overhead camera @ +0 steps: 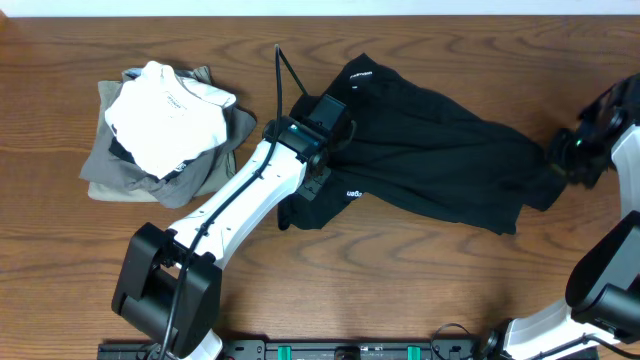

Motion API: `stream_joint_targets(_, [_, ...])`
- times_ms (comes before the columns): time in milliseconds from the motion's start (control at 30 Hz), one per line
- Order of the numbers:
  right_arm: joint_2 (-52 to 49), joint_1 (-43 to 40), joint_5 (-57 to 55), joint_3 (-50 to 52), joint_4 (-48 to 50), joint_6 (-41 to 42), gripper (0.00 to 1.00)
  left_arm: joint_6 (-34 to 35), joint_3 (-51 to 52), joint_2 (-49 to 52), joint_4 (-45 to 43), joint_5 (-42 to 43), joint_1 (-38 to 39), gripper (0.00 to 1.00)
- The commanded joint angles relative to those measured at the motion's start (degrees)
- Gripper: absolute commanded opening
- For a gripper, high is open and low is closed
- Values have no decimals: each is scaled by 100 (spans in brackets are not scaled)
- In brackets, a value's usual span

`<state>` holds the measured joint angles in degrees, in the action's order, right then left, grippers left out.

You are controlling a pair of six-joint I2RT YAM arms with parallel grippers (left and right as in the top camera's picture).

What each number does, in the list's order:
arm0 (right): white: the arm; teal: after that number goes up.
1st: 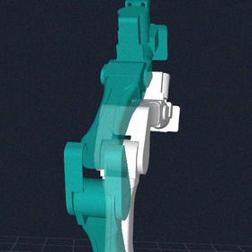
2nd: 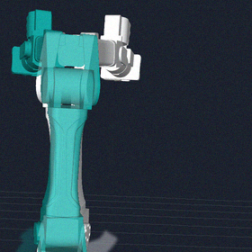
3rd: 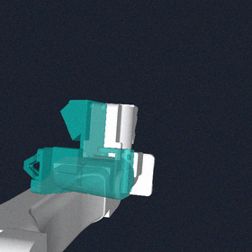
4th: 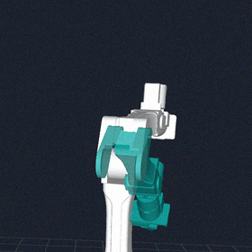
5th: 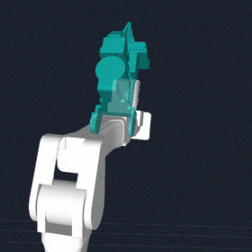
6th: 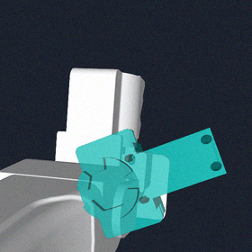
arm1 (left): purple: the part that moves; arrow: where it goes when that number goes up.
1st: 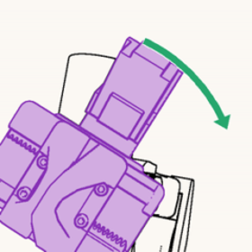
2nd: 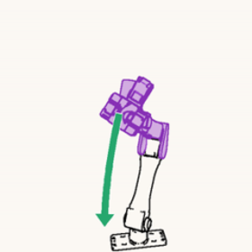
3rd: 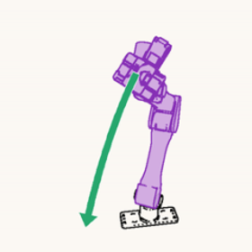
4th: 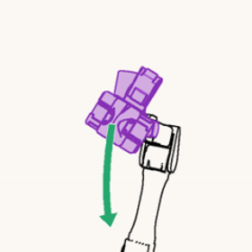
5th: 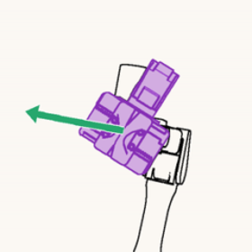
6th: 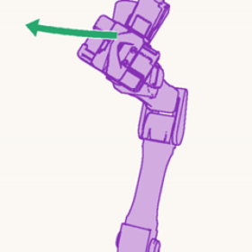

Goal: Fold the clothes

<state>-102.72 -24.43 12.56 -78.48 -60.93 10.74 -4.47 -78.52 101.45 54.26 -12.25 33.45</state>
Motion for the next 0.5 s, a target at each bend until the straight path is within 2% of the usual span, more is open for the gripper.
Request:
stream_joint_targets(0, [4, 33, 334, 83, -527, -363, 29, 66, -90, -122, 35, -107, -28, 6])
stream_joint_targets(133, [4, 160, 267, 680, -603, -463, 31, 63, -92, -122, 33, -107, -28, 6])
stream_joint_targets(300, [4, 175, 358, 1574, 166, -328, 32, 66, -90, -122, 33, -107, -28, 6])
stream_joint_targets(467, [4, 175, 354, 2153, 876, -17, 38, 66, -92, -122, 35, -107, -26, 6])
